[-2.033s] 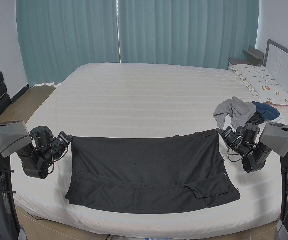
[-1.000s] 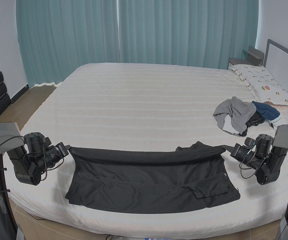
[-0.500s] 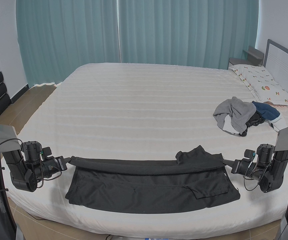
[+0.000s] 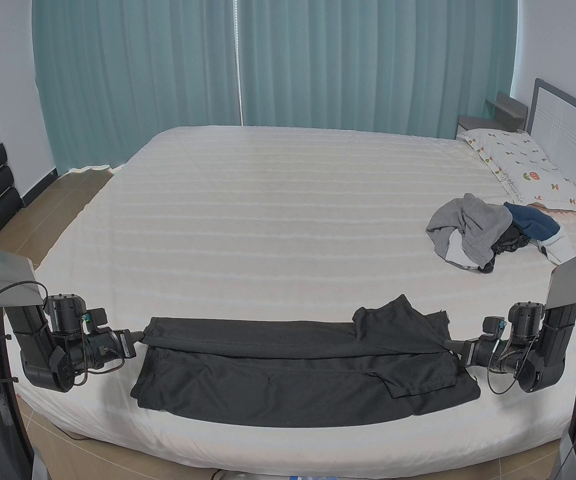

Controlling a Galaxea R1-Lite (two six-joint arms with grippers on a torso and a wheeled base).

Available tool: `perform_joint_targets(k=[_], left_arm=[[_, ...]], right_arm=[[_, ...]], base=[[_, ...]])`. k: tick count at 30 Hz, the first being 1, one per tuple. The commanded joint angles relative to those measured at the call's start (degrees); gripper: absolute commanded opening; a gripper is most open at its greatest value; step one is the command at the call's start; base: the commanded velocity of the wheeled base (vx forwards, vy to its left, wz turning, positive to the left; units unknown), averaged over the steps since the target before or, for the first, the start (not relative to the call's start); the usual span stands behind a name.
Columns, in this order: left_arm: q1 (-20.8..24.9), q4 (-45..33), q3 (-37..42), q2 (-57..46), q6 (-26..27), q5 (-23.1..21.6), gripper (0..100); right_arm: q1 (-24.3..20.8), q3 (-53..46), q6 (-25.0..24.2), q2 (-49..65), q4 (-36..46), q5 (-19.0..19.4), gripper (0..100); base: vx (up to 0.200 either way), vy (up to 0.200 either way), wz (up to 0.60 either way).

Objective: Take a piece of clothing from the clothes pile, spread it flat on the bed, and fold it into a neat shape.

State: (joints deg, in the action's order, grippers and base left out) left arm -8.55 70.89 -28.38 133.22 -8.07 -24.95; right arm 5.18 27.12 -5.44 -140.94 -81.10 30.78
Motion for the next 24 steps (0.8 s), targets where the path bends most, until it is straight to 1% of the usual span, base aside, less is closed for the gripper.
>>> perform_joint_targets(k=[1, 7, 12, 14, 15, 17, 18, 20, 23, 24], left_arm=[[0.1, 0.0, 0.5, 0.5, 0.1, 0.0, 0], [-0.2, -0.3, 0.5, -0.3, 0.1, -0.1, 0], [-0.2, 0.4, -0.8, -0.5, -1.2, 0.6, 0], [-0.2, 0.6, -1.8, -0.9, -3.5, 0.7, 0], [-0.1, 0.7, -2.1, -0.9, -5.5, 0.7, 0], [-0.2, 0.6, -2.7, -1.5, -7.7, 0.7, 0], [-0.2, 0.6, -2.9, -1.8, -8.8, 0.7, 0], [-0.2, 0.5, -2.8, -1.9, -9.1, 0.4, 0], [-0.2, 0.0, -2.0, -2.2, -8.8, -0.1, 0], [-0.2, -0.4, -1.5, -2.5, -8.3, -0.2, 0]], right_arm=[[0.1, 0.3, 0.0, -0.7, 0.0, 0.0, 0], [0.6, 0.3, -0.2, 0.7, -0.5, 0.1, 0], [0.6, 1.3, -2.5, 2.2, -1.4, 0.1, 0], [0.6, 1.9, -5.2, 3.0, -2.6, -0.3, 0], [0.7, 2.0, -7.3, 3.3, -3.5, -0.4, 0], [0.7, 1.9, -9.5, 3.8, -4.9, -0.5, 0], [0.7, 1.8, -9.9, 3.8, -5.5, -0.5, 0], [0.7, 1.7, -9.9, 3.9, -5.6, -0.5, 0], [0.7, 0.6, -9.8, 3.9, -5.6, -0.5, 0], [0.7, -0.8, -8.8, 3.9, -5.7, -0.5, 0]], base=[[0.0, 0.0, 0.0], [0.0, 0.0, 0.0], [0.0, 0.0, 0.0], [0.0, 0.0, 0.0], [0.0, 0.0, 0.0], [0.0, 0.0, 0.0], [0.0, 0.0, 0.0], [0.0, 0.0, 0.0], [0.0, 0.0, 0.0], [0.0, 0.0, 0.0]])
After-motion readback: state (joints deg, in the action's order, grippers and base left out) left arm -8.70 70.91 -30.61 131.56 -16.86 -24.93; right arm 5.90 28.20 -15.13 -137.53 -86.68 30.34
